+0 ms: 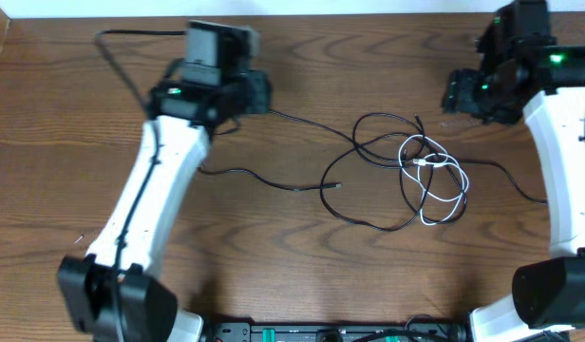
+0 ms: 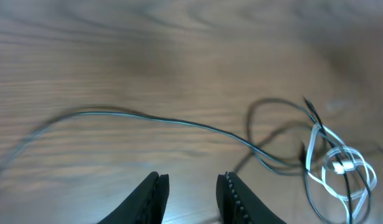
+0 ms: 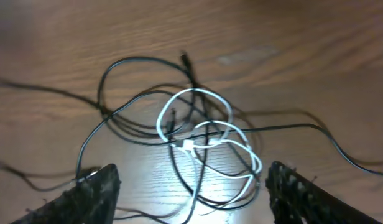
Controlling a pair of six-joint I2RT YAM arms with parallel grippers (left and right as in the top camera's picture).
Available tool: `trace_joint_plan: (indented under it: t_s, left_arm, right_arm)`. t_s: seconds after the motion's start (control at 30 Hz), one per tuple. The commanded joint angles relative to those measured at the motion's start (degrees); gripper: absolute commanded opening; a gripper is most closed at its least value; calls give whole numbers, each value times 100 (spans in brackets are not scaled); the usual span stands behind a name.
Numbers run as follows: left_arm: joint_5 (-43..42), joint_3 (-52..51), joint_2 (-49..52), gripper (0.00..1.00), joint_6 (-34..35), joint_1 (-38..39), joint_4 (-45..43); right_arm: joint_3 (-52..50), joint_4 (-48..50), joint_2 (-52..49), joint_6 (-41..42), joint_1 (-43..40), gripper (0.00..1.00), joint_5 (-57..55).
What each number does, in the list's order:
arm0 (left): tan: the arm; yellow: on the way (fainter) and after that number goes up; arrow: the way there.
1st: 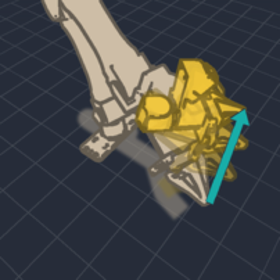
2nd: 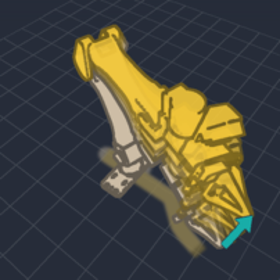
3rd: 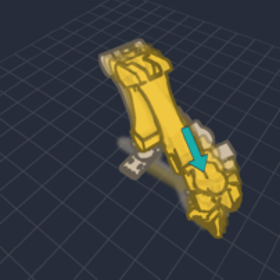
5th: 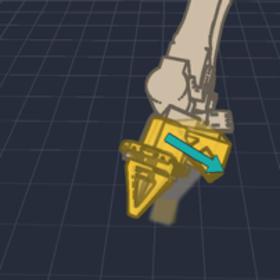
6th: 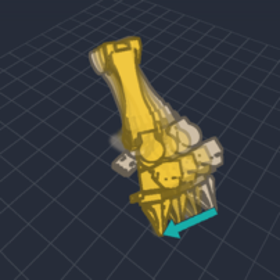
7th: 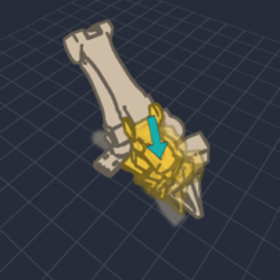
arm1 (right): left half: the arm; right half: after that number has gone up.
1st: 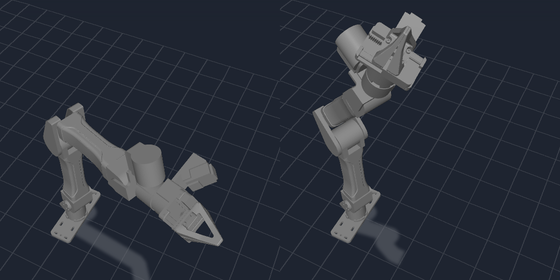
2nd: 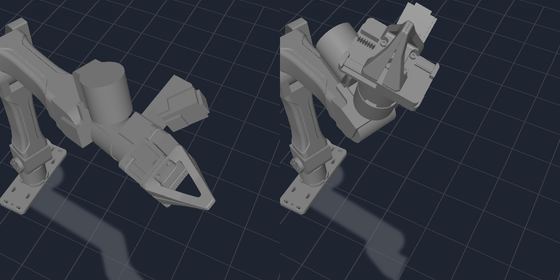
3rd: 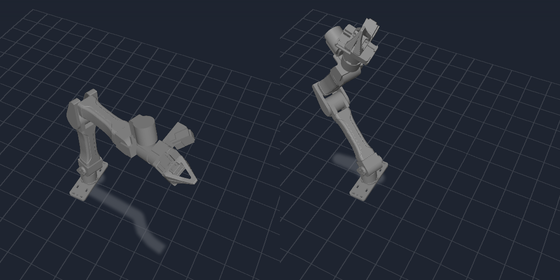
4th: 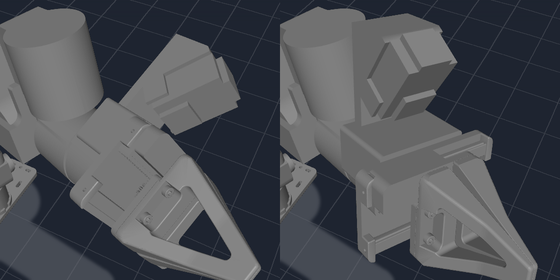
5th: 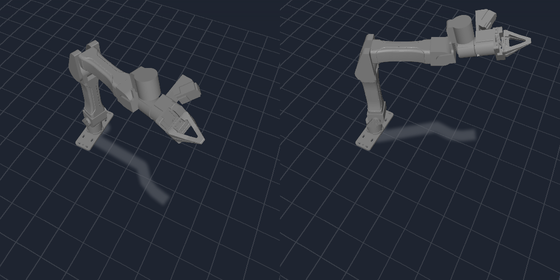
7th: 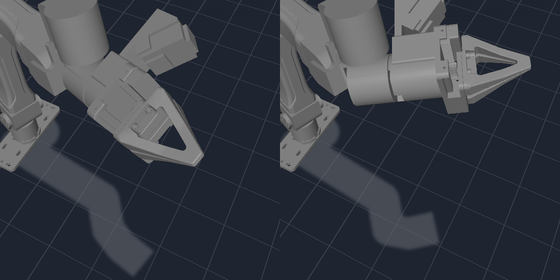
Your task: Untangle cables
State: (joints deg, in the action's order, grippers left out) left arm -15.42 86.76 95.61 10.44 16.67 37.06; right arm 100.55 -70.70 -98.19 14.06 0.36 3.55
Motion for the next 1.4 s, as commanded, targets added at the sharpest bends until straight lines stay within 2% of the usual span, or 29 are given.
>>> trace_joint_plan:
  t_s: [0.0,0.2,0.43,0.53,0.77,0.97,1.27,1.37]
  left_arm:
    - [-90,-42,437,31,-37,568,-164]
    - [-109,-42,1088,32,-302,1657,-693]
    - [-107,-42,1749,37,-339,2592,-1209]
    - [-107,-42,1939,38,-339,2796,-1327]
    - [-107,-42,2153,46,-332,3025,-1506]
    - [-107,-42,2332,47,-332,3195,-1626]
    - [-107,-42,2389,71,-337,3445,-1954]
    - [-13,-42,2487,74,-350,3576,-2114]
  right_arm:
    - [92,-7,-42,90,-212,75,4]
    - [92,-11,-42,90,-387,77,4]
    - [92,-13,-42,81,-380,77,2]
    - [92,-42,-42,46,-380,77,2]
    - [92,-70,-42,46,-380,77,0]
    - [92,-68,-42,46,-380,79,0]
    - [92,-70,-42,46,-380,79,0]
    - [92,-76,-42,46,-380,80,0]
